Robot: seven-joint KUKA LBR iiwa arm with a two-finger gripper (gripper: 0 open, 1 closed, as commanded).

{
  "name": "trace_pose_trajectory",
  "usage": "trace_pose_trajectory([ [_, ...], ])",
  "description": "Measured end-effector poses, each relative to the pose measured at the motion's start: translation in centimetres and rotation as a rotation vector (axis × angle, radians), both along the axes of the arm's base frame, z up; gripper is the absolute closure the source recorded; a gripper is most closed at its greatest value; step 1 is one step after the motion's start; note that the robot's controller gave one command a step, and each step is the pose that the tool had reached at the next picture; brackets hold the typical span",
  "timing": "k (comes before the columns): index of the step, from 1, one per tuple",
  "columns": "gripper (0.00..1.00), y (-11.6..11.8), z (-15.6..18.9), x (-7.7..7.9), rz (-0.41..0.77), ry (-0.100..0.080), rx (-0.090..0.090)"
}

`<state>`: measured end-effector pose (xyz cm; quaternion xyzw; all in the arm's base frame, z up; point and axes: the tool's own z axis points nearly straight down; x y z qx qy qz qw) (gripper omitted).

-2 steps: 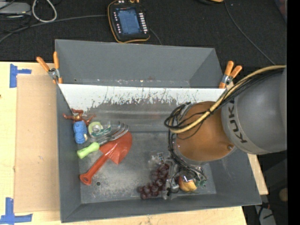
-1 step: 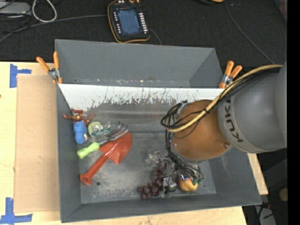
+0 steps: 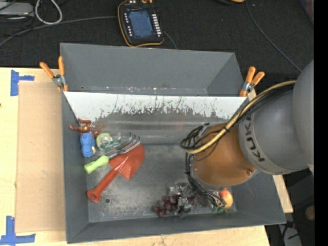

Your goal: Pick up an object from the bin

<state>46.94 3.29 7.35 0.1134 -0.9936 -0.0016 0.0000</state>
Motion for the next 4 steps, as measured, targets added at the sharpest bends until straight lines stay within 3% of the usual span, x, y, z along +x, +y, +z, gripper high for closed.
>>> trace_pose_trajectory([
  [2,1.0,-0.9,-0.3,0.2,0.001,0.0,0.003],
  [3,1.0,-0.9,1.7,-0.1,-0.004,0.014,0.001],
  [4,1.0,-1.6,5.3,0.2,0.033,0.011,0.003],
])
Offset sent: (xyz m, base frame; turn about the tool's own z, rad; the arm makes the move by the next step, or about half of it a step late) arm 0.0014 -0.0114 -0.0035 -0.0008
